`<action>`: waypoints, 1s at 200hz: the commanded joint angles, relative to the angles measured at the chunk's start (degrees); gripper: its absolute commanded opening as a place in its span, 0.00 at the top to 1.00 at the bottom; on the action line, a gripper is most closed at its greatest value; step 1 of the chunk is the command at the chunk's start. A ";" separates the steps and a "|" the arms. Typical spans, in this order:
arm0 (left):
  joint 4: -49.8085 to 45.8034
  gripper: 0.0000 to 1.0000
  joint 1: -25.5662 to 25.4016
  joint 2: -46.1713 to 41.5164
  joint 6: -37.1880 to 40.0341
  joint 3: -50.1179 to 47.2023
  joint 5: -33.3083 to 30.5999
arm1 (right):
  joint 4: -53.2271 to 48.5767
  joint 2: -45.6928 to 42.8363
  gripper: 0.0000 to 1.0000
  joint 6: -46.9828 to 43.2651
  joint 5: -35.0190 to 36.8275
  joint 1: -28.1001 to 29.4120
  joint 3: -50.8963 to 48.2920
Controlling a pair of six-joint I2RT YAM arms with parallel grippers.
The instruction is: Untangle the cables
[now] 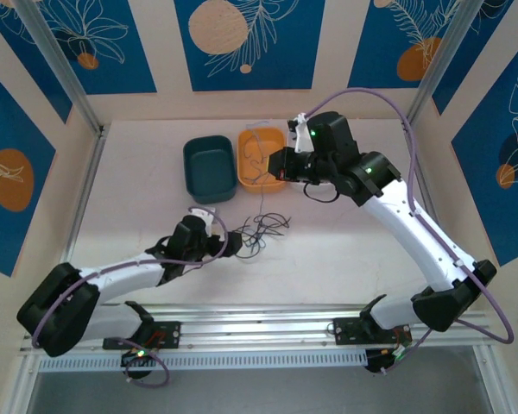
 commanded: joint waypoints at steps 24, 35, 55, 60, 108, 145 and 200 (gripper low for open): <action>7.74 0.04 0.39 5.71 -0.33 0.66 4.92 | -3.54 2.95 1.00 -5.11 0.58 0.70 8.88; 9.21 0.04 0.34 7.22 -0.78 0.75 5.53 | -4.03 3.47 1.00 -5.86 0.65 0.89 10.95; 11.55 0.03 0.23 9.76 -1.67 0.71 6.37 | -5.04 4.44 1.00 -7.01 0.60 1.06 14.64; 12.19 0.03 0.24 10.43 -1.81 0.71 6.45 | -5.27 4.65 1.00 -7.24 0.61 1.06 15.56; 16.32 0.03 0.20 14.44 -4.02 0.29 6.56 | -7.24 7.03 1.00 -9.72 -0.32 1.02 24.78; 17.79 0.03 0.20 16.24 -4.84 0.31 6.83 | -7.91 8.46 1.00 -11.90 0.64 1.02 31.04; 18.50 0.03 0.20 15.97 -5.75 -0.44 5.99 | -10.95 12.59 1.00 -14.75 2.14 0.59 41.27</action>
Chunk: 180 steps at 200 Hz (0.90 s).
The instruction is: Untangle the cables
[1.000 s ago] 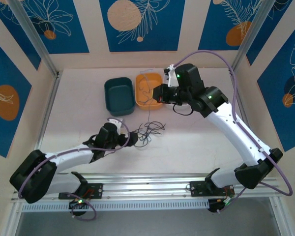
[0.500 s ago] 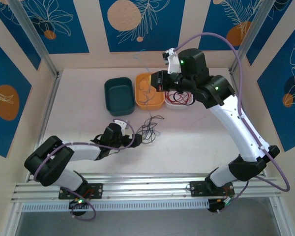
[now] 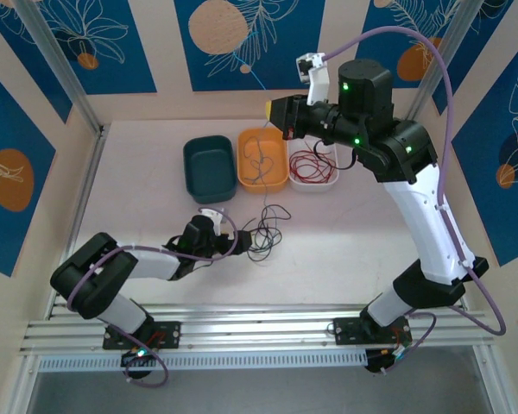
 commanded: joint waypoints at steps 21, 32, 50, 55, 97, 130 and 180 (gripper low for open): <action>-0.59 0.03 0.16 0.74 -1.11 -0.22 0.75 | -3.55 3.75 1.00 -3.36 0.93 -0.34 8.95; -1.01 0.03 0.13 0.65 -0.95 -0.22 0.44 | -4.04 4.60 1.00 -3.74 1.29 -0.32 11.58; -1.24 0.03 0.19 0.60 -1.06 -0.26 0.31 | -3.91 5.32 1.00 -4.37 2.09 -0.43 15.00; -1.22 0.03 0.17 0.65 -1.14 -0.22 0.23 | -3.62 5.29 1.00 -4.55 2.31 -0.47 15.53; -1.17 0.03 0.17 0.53 -1.47 -0.41 0.03 | 1.44 3.21 1.00 -5.34 5.37 -0.60 15.09; -1.26 0.03 0.20 0.25 -1.52 -0.48 -0.26 | 3.58 2.31 1.00 -5.96 7.57 -1.09 15.07; -0.82 0.03 0.21 1.02 -1.59 -0.31 0.12 | 6.87 0.70 1.00 -6.01 10.44 -2.18 15.52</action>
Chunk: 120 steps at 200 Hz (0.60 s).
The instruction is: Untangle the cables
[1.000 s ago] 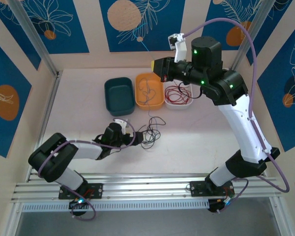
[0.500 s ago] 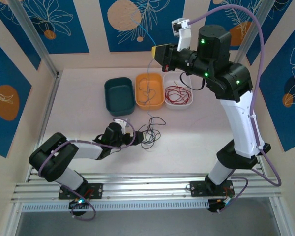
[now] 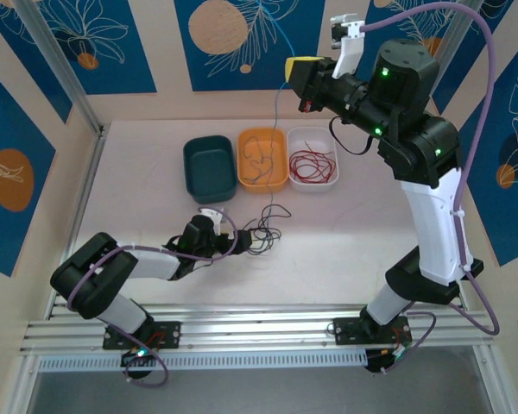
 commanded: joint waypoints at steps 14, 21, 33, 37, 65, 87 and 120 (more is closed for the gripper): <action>-0.86 0.03 0.20 1.31 -1.20 -0.27 0.31 | 5.44 -2.53 1.00 -1.23 2.97 -0.95 1.10; -0.81 0.03 0.20 1.54 -1.21 -0.07 0.36 | 6.13 -2.62 1.00 -1.32 3.15 -1.10 1.13; -0.73 0.03 0.20 2.06 -1.23 0.15 0.44 | 7.72 -2.79 1.00 -1.57 3.47 -1.36 1.26; -0.63 0.03 0.19 2.19 -1.20 0.19 0.53 | 8.24 -2.80 1.00 -1.64 3.55 -1.47 1.20; 1.35 0.04 0.14 4.33 -1.81 0.35 1.12 | 11.21 -1.94 1.00 -1.52 4.15 -2.65 2.03; 3.40 0.05 0.12 6.12 -2.77 0.38 1.66 | 11.34 -0.03 1.00 -0.97 3.46 -3.72 4.90; 5.43 0.05 0.12 6.94 -3.66 0.07 1.72 | 11.56 1.80 1.00 0.80 1.84 -5.38 7.01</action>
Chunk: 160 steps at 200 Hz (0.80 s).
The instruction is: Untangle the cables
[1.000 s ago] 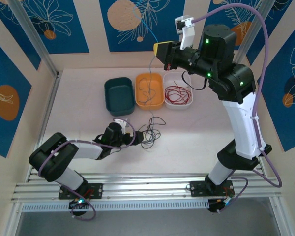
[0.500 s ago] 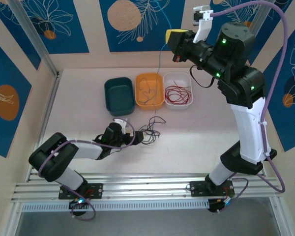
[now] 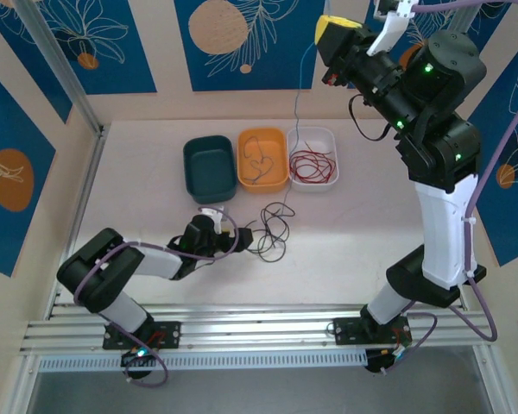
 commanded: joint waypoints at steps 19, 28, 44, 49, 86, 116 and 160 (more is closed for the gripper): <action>-1.68 0.05 0.12 2.53 -2.11 -0.02 1.40 | 3.14 1.56 1.00 3.01 -2.09 -2.22 2.19; -2.38 0.05 0.12 1.92 -1.89 0.11 1.17 | 3.63 1.62 1.00 3.85 -2.79 -2.60 2.45; -3.61 0.05 0.12 0.65 -1.35 0.20 0.66 | 4.57 1.42 1.00 4.42 -3.72 -2.92 2.59; -3.93 0.05 0.12 0.26 -1.22 0.17 0.43 | 4.64 1.32 1.00 4.51 -3.99 -2.96 2.59; -7.65 0.04 0.07 -5.22 -0.94 -0.43 -0.79 | 2.65 1.21 1.00 4.27 -4.61 -3.21 0.40; -17.12 0.00 0.06 -13.57 1.81 0.67 -3.72 | 2.25 1.62 1.00 4.97 -6.22 -4.37 -3.04; -33.38 0.00 0.19 -27.99 5.10 1.82 -11.78 | 2.56 4.72 1.00 4.32 -7.23 -5.20 -3.81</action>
